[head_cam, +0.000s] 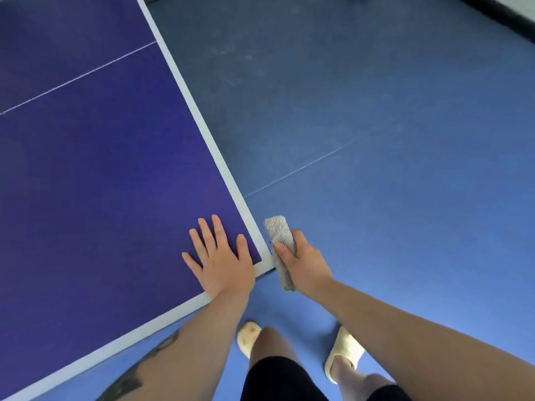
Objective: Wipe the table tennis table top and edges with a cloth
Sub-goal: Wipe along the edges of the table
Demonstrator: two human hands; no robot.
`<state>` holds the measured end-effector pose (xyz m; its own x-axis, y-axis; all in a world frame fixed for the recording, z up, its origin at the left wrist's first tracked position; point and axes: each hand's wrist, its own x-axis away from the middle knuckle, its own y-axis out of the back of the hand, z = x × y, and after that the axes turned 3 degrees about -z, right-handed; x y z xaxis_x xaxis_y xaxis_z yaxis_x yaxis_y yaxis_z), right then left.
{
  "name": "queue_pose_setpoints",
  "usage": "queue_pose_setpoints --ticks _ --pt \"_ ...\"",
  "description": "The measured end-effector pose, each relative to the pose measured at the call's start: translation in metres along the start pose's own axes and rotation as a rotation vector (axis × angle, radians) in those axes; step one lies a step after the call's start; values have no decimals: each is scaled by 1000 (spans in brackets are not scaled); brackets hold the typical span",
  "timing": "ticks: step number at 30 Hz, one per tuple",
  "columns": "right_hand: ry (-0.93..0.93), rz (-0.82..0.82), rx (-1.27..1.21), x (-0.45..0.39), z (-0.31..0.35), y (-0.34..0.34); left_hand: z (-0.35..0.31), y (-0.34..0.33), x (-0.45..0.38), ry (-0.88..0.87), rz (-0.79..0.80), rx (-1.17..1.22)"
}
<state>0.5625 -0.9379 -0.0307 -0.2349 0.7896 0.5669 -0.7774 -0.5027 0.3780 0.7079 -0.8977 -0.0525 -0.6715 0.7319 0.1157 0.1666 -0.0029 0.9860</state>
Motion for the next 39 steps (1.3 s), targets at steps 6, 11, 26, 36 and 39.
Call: queue_pose_setpoints --ticks 6,11,26,36,39 --pt "31 159 42 -1 0 -14 -4 -3 0 0 -4 -46" --pt "-38 236 -111 -38 10 -32 -6 -4 -3 -12 -35 -58" --pt "-39 242 -151 -43 16 -37 -6 -4 -1 -7 -41 -70" --pt "5 191 -90 -50 25 -41 -6 -3 -2 -9 -36 -77" --pt "7 153 -173 -56 33 -43 -5 -1 0 -26 -59 -74"
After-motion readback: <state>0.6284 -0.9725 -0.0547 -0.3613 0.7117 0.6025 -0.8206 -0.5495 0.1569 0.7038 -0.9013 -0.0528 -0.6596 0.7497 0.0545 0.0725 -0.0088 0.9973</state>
